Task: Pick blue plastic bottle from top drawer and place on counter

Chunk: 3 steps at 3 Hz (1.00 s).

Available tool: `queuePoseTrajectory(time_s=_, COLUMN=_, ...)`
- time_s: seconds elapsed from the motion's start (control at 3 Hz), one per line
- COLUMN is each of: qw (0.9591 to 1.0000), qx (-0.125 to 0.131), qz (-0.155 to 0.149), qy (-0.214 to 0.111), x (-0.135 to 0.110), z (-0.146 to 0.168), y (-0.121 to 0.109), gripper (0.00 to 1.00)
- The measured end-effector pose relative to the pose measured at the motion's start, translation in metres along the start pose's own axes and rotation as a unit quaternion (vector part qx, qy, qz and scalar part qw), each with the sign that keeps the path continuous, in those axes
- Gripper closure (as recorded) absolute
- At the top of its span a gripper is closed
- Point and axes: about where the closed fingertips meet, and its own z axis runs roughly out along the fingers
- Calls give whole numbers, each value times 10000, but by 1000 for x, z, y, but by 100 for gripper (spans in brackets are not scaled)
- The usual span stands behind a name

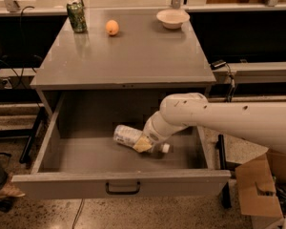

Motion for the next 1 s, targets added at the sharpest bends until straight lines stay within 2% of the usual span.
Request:
queuePoseTrajectory(time_s=0.33, qw=9986, qx=-295, qz=144, qy=-410, x=-4, z=-5, y=3, gripper=72)
queuePoseTrajectory(time_s=0.67, qw=9901, qx=-663, qz=193, qy=-1222, x=-25, z=-50, y=8, gripper=95)
queuePoseTrajectory(time_s=1.0, qw=9818, qx=-613, qz=-183, qy=-1788, x=-25, z=-137, y=1, gripper=100)
